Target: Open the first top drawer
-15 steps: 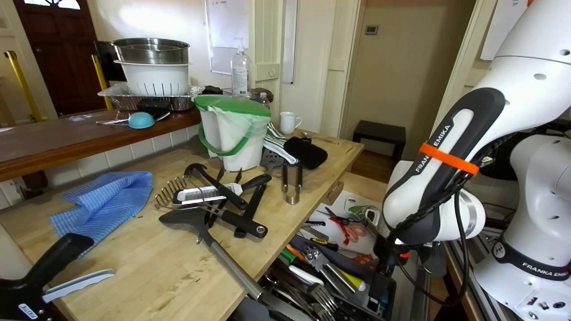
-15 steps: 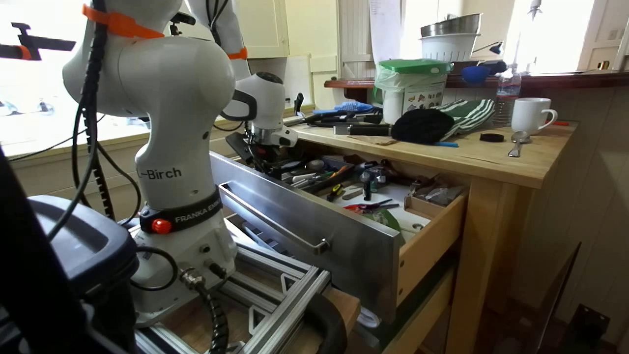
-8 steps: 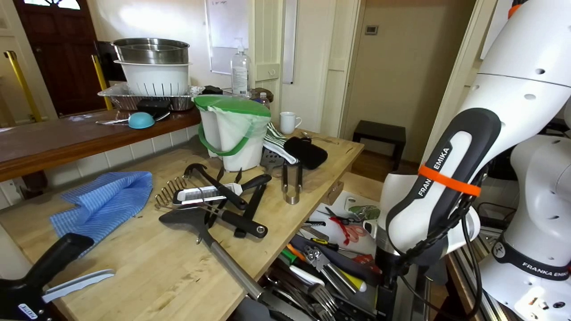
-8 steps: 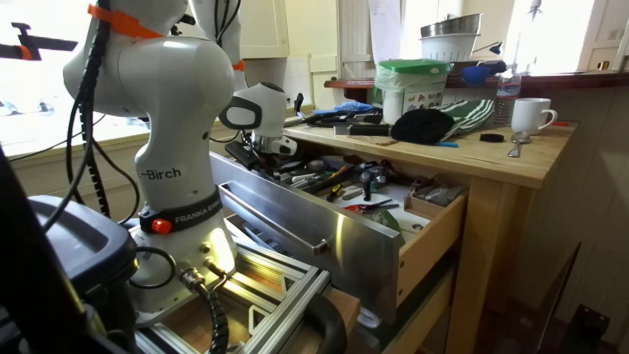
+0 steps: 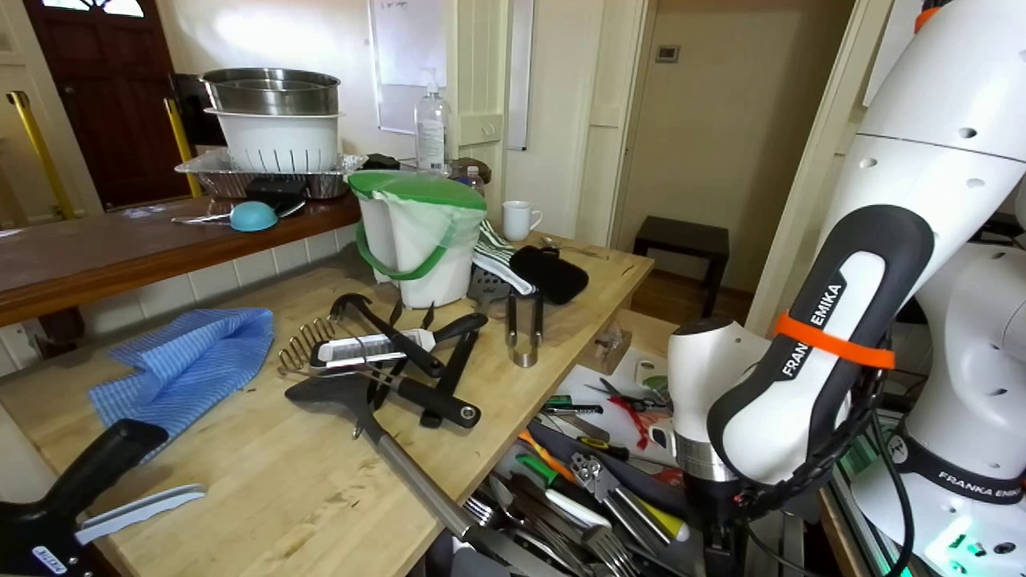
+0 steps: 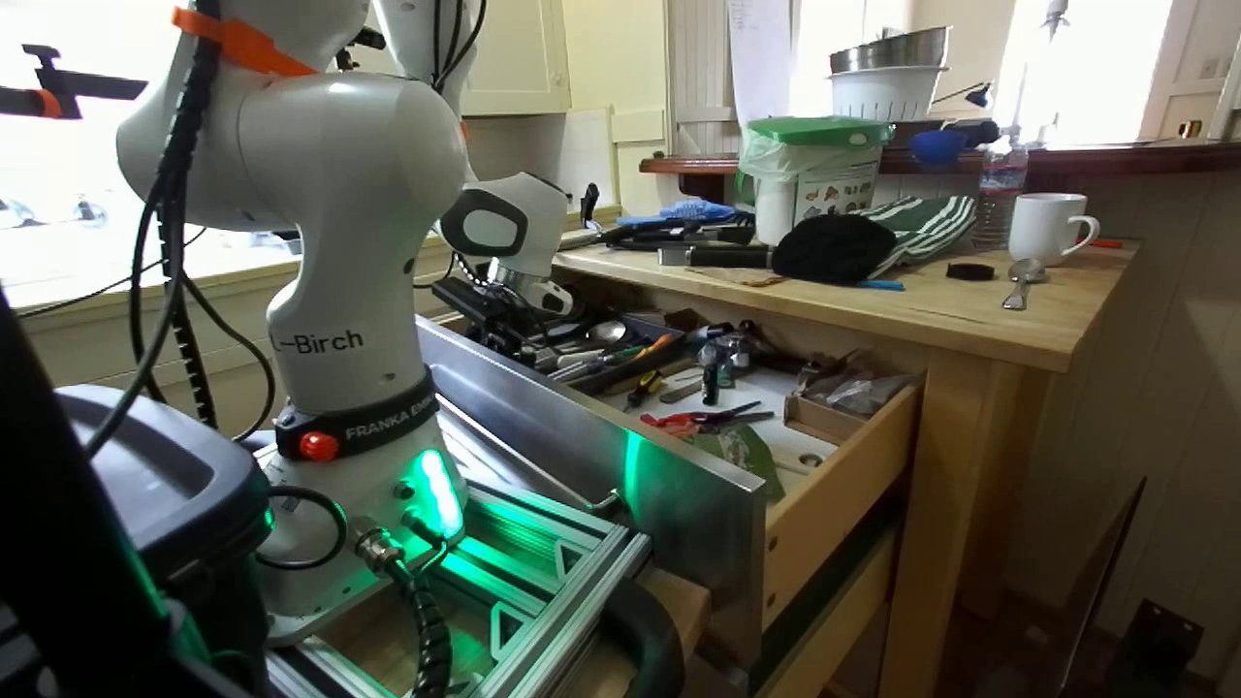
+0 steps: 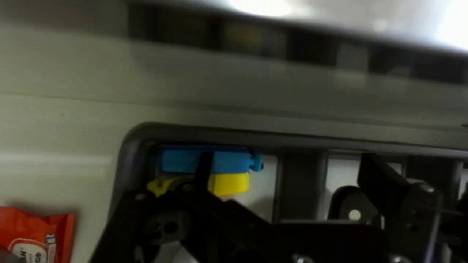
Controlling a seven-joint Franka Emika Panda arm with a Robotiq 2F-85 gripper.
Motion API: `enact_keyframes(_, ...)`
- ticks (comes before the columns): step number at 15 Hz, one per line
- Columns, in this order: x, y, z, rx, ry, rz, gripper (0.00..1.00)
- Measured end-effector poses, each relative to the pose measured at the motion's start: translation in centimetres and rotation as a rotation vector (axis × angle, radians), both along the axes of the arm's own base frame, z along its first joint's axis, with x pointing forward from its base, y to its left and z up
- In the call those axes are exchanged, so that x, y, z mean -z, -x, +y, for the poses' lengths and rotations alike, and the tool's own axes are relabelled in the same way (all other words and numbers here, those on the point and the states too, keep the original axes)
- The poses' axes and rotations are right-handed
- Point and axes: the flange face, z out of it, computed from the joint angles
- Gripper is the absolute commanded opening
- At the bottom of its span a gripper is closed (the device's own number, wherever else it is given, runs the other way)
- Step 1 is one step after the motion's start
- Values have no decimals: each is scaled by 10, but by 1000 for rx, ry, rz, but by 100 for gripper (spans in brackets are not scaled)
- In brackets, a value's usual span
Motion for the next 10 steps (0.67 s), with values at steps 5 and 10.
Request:
enact_keyframes(5, -45, -17, 21, 49, -51, -163, 100)
enact_keyframes(10, -123, -40, 27, 179, -135, -398, 100)
